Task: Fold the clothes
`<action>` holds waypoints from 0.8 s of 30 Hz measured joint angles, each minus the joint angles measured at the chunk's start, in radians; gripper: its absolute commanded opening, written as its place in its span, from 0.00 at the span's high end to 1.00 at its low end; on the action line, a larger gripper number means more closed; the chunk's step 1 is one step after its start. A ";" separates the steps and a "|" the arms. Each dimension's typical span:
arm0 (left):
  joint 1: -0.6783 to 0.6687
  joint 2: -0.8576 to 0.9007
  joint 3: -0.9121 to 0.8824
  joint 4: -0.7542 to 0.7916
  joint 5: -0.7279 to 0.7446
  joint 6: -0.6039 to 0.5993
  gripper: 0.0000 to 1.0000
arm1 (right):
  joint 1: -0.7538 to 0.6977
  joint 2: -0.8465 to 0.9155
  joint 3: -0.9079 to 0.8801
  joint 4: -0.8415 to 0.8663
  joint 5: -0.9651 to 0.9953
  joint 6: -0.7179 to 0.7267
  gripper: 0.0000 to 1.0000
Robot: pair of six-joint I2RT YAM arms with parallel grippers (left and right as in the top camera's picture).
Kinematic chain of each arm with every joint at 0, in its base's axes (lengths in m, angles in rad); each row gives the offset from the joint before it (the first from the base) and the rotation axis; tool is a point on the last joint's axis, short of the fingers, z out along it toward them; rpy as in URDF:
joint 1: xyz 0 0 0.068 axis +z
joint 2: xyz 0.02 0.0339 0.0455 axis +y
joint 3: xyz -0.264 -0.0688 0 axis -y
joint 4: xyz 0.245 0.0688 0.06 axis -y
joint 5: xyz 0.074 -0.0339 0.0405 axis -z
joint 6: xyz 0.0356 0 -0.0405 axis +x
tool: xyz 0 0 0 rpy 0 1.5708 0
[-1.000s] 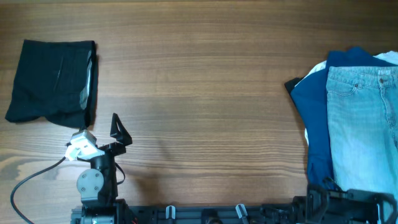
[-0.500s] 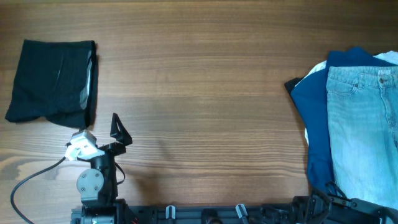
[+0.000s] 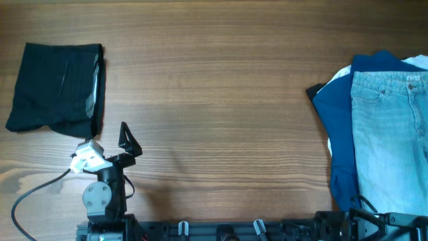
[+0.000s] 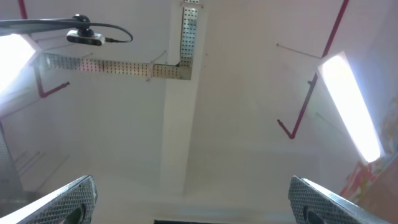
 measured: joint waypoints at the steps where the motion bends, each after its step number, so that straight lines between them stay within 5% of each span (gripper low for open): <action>1: 0.000 0.000 0.000 0.000 0.000 0.000 0.00 | 0.000 0.000 0.000 -0.002 0.003 0.003 0.00; 14: 0.000 0.000 0.000 0.000 0.000 0.000 0.00 | 0.000 0.000 0.000 -0.094 0.015 0.011 0.00; 24: 0.000 0.000 0.000 0.000 0.000 0.000 0.00 | 0.000 0.000 0.000 0.003 0.014 0.014 0.00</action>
